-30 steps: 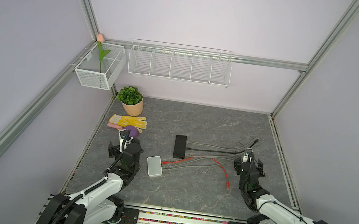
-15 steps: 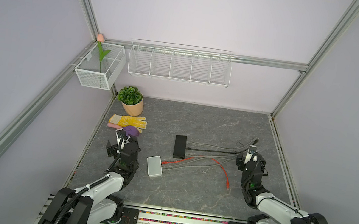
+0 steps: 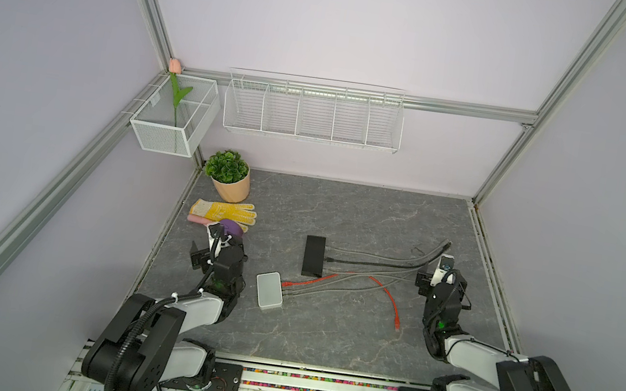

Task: Insert the plug into the switch port

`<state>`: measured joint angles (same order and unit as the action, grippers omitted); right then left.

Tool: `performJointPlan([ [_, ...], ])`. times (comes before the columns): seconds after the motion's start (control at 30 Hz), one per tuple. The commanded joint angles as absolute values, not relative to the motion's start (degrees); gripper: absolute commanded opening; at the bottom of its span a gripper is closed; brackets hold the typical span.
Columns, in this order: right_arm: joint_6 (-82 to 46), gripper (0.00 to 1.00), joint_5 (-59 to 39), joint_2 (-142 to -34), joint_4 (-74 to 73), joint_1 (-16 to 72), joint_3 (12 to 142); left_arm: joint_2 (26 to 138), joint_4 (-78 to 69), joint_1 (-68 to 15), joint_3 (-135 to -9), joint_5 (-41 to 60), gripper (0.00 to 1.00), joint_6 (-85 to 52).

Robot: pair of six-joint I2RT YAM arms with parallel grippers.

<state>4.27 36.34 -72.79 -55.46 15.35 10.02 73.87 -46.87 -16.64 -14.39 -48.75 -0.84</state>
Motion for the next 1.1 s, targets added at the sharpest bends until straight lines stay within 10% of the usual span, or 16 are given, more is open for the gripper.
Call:
performJointPlan([
  [0.0, 5.8, 0.89, 37.0, -75.2, -65.5, 15.1, 8.5, 74.8, -52.4, -16.3, -15.1, -48.4, 0.99, 0.3],
  [0.3, 7.7, 0.88, 36.0, -82.7, -76.7, 14.1, 7.1, 90.9, -77.9, -15.8, -13.1, -42.3, 0.99, 6.6],
  [1.07, 9.0, 0.89, 18.8, -92.0, -79.0, 8.9, 10.0, 91.7, -80.9, -15.7, -7.8, -29.2, 0.99, 7.6],
])
